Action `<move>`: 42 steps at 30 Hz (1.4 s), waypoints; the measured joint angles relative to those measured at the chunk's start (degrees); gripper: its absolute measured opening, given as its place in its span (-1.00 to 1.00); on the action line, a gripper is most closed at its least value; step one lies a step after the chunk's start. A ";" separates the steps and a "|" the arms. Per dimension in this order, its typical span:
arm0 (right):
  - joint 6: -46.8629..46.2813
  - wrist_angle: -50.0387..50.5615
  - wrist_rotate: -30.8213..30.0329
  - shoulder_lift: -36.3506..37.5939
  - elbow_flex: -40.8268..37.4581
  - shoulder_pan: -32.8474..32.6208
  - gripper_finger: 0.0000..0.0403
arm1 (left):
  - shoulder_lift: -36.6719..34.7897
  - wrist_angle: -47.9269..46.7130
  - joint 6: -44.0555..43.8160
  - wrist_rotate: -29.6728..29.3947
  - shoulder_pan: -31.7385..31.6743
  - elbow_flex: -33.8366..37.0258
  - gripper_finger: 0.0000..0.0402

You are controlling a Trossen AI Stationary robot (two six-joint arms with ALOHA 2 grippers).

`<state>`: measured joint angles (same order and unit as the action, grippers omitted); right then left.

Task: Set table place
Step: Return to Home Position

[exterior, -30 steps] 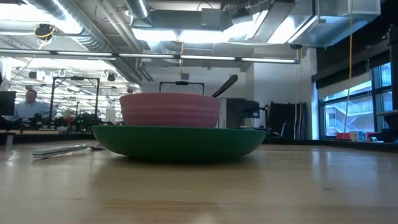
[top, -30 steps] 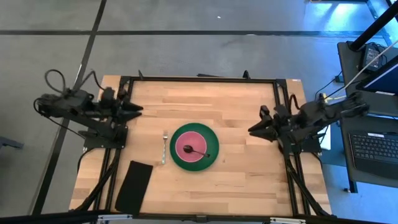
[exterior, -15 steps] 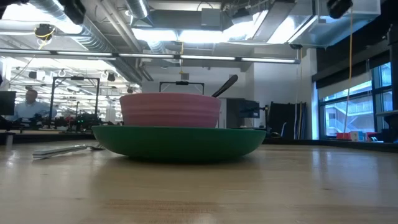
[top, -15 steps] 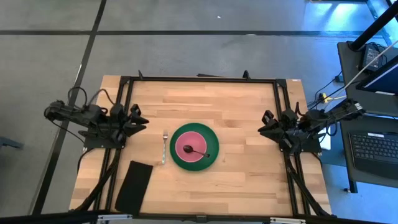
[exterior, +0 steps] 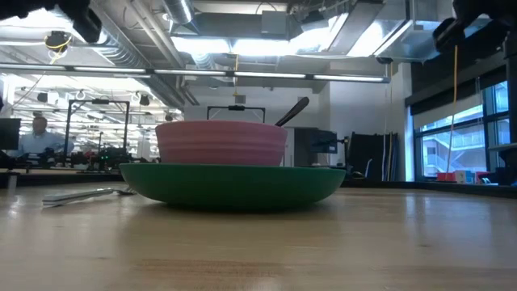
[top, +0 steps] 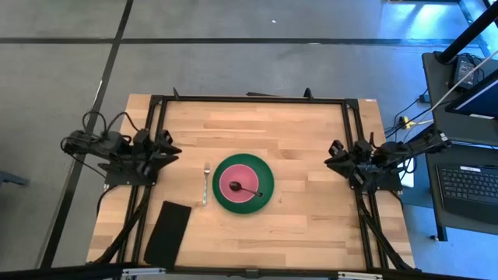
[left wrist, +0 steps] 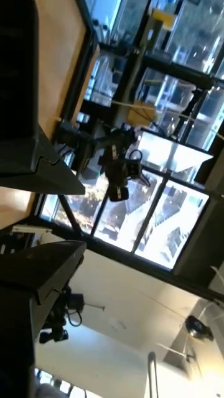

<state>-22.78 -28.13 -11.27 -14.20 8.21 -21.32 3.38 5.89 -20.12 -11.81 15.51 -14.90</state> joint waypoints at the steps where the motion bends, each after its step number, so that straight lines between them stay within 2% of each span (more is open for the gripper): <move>1: 0.51 -0.72 0.03 0.26 -0.33 0.00 -0.66 | 0.00 1.83 -0.13 0.07 0.02 1.38 -0.38; 7: -0.13 -0.88 0.21 0.92 -2.33 0.00 -0.66 | 0.02 11.67 -0.40 -0.02 0.00 10.48 -0.38; 12: -0.70 -1.30 0.27 1.36 -4.47 0.00 -0.66 | -0.07 15.91 -1.15 -0.04 0.00 14.45 -0.38; 19: -0.87 -1.96 1.32 1.38 -7.70 0.00 -0.66 | -0.07 14.03 0.16 0.03 -1.50 14.45 -0.38; 27: 1.63 -1.58 2.45 1.40 -7.85 0.00 -0.66 | -0.07 11.91 -0.26 0.46 -2.16 14.45 -0.38; 33: 6.62 3.21 2.36 1.40 -7.85 0.00 -0.66 | -0.07 11.74 -0.26 0.42 -2.16 14.45 -0.38; 37: 4.94 7.21 2.38 1.40 -7.85 0.00 -0.66 | -0.07 11.72 -0.28 0.41 -2.16 14.45 -0.38; 42: 1.96 17.34 4.16 1.38 -7.83 0.00 -0.66 | -0.07 11.72 -0.27 0.39 -2.16 14.45 -0.38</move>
<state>-20.82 -10.79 -7.11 -12.82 0.38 -21.32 3.31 17.61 -20.39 -11.42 13.34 -0.45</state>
